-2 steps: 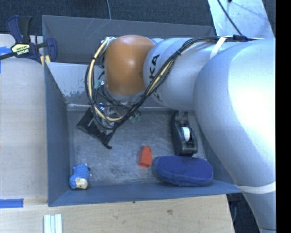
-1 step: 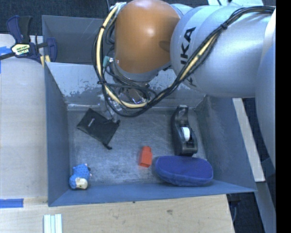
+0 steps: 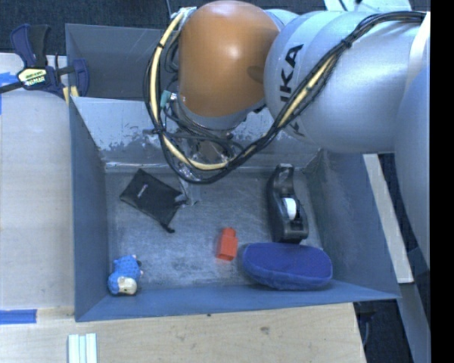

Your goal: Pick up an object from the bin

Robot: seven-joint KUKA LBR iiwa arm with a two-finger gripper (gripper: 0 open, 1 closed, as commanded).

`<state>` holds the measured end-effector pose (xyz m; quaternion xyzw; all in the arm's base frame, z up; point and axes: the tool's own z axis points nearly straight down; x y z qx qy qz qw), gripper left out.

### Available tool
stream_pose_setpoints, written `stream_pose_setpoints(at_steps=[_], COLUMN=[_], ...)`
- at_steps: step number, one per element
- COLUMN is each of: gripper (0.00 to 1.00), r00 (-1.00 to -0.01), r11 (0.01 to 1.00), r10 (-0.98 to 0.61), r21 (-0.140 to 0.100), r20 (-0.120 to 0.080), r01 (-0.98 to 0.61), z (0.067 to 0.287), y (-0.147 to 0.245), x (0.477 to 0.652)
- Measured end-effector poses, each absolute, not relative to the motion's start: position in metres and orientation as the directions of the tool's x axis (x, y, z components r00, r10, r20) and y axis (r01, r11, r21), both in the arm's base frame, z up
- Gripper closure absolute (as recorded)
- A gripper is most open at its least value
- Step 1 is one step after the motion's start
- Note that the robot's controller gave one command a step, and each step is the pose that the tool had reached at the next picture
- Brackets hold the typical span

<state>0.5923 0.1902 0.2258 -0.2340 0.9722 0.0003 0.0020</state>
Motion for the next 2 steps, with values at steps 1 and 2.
stream_pose_setpoints(at_steps=[1, 2], gripper=[0.0, 0.0], r00=[-0.525, -0.558], r11=[0.525, 0.558], r10=[-0.851, -0.83], r21=[0.003, -0.002], r20=[0.002, -0.005], r01=[-0.851, -0.83], z=[0.098, 0.076], y=[0.205, 0.207], x=[0.584, 0.62])
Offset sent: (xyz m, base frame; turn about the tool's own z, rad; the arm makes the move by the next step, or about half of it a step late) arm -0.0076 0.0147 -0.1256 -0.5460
